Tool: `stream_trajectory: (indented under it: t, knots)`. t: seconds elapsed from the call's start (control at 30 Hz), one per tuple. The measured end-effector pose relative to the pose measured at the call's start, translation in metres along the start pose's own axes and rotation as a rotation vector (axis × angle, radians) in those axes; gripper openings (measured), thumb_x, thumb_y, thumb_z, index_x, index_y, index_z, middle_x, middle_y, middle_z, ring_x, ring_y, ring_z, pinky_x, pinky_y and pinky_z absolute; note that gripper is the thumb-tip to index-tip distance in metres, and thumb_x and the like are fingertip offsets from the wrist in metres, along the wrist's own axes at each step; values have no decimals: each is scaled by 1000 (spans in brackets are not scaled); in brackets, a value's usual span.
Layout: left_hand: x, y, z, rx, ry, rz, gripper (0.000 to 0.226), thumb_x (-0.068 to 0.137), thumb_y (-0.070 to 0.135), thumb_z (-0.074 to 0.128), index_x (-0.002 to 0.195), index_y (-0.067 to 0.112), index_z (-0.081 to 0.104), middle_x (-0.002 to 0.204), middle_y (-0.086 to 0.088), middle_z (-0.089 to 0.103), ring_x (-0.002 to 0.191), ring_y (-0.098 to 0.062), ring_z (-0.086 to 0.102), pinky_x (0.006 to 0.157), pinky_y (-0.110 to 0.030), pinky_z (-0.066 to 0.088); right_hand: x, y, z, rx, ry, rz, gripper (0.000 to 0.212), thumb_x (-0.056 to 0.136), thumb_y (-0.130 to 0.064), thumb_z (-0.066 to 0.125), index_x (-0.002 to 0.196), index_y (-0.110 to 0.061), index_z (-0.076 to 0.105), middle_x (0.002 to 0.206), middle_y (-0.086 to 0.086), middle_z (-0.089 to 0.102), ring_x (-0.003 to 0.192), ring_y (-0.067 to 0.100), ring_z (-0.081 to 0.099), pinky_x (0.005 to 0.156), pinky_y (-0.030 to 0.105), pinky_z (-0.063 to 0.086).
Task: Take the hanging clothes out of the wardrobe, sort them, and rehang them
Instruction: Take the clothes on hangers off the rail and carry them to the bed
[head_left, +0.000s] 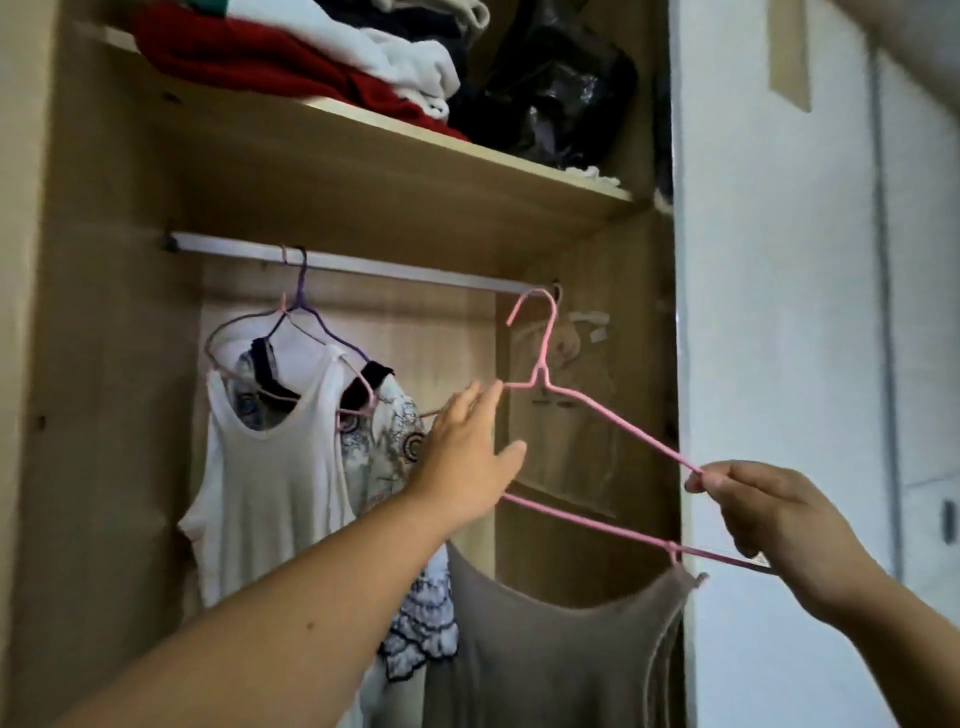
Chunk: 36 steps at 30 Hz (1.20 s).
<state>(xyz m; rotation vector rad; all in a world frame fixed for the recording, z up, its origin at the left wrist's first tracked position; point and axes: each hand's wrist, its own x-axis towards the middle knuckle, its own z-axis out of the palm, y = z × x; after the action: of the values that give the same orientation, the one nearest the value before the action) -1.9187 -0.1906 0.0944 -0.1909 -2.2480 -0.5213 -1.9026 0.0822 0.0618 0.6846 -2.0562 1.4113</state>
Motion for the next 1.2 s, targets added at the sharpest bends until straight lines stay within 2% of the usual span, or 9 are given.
stream_trajectory:
  t: [0.13,0.2,0.3,0.4,0.6,0.83,1.0,1.13,1.2]
  knots:
    - [-10,-5,37,-52,57,-53,32,92,38,46,118,22,57,126,-9,56,123,-29,43,101,-41,36,-58,-2,-30,-119,19,85,31,95,-22,48,73,-22,70,47,-1,44,46,11,40,48,20,37]
    - [-23,-12,53,-102,22,-79,30,94,42,42,103,22,62,108,-8,65,107,-32,53,90,-40,42,-88,-8,-43,-143,69,147,27,94,-21,50,78,-25,71,49,-1,41,49,13,39,49,23,35]
    - [-45,-28,71,-133,-105,-82,32,94,51,36,89,29,59,87,3,63,94,-29,57,88,-45,45,-131,-23,-49,-243,137,256,27,93,-18,53,76,-27,72,49,0,41,47,14,39,46,22,31]
    - [-76,-28,89,-175,-198,-5,33,96,50,33,72,31,46,68,14,48,85,-26,56,76,-40,42,-178,-34,-40,-508,235,321,26,92,-24,55,70,-28,69,59,-7,62,54,7,54,54,29,40]
    - [-159,-23,98,-335,-369,188,30,94,53,36,82,33,55,83,3,62,84,-27,56,81,-47,48,-320,-55,24,-791,565,607,20,91,-30,57,78,-21,69,60,-2,60,65,21,58,63,35,44]
    - [-273,12,76,-572,-675,301,28,84,54,58,92,31,72,92,-1,71,101,-30,57,97,-47,39,-496,-116,85,-819,801,1018,25,90,-32,58,70,-20,66,64,3,65,67,27,61,67,35,48]
    - [-375,60,43,-625,-793,444,22,83,53,60,91,37,72,91,7,69,104,-26,55,91,-40,35,-617,-184,117,-812,983,1193,23,91,-32,56,71,-26,67,66,-3,66,64,17,62,61,31,49]
    - [-456,102,20,-746,-1014,621,19,85,41,64,90,26,74,86,-1,71,88,-25,63,70,-29,42,-702,-241,144,-807,1119,1350,25,91,-32,57,69,-26,67,65,-1,66,64,18,63,58,28,45]
    - [-501,127,8,-746,-1135,678,22,83,47,64,90,29,73,90,-1,71,95,-28,62,84,-36,46,-744,-271,156,-826,1184,1433,25,90,-31,58,73,-17,71,66,4,68,67,23,64,65,34,48]
